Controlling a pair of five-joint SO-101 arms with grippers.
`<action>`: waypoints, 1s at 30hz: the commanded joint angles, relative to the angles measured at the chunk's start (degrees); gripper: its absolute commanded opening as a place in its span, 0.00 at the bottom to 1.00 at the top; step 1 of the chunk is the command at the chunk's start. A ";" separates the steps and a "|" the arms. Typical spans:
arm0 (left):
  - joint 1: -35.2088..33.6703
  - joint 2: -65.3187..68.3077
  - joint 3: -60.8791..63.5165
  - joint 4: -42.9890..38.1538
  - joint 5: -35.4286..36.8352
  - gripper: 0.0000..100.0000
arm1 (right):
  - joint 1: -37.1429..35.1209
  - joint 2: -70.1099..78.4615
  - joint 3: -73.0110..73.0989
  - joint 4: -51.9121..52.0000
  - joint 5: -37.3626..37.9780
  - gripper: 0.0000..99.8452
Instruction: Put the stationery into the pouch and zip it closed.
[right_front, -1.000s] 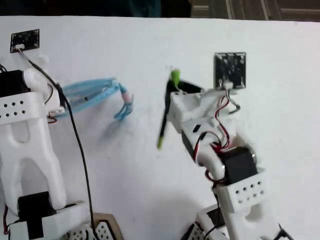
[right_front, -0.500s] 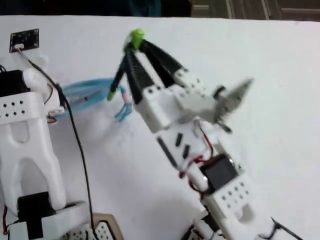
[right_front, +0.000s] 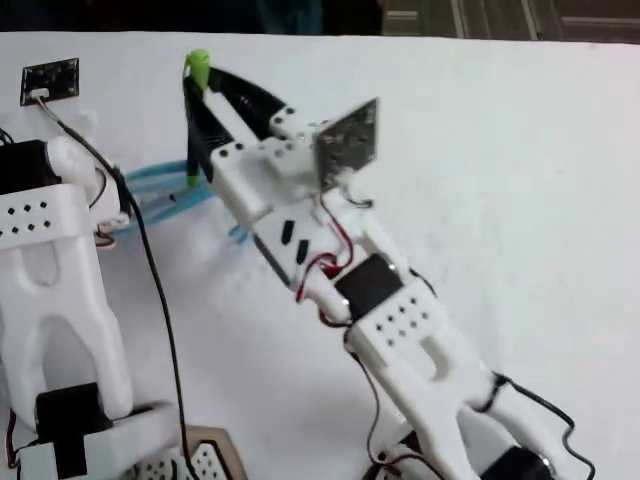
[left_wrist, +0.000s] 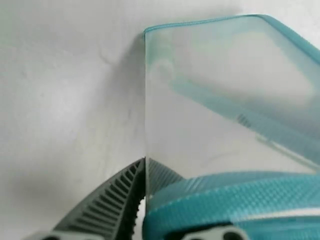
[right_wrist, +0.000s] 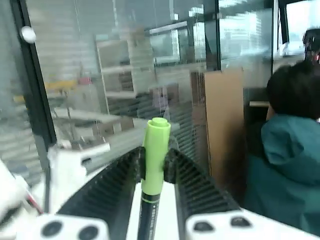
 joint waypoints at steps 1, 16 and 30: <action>0.04 0.92 -0.35 -0.53 0.18 0.02 | 0.40 2.86 2.99 -7.43 1.93 0.02; -1.80 1.01 -0.44 -0.79 0.26 0.02 | -4.18 -3.82 6.86 4.18 9.93 0.29; -1.80 1.01 -0.44 -0.79 0.26 0.02 | 6.46 -12.00 7.03 21.23 9.85 0.32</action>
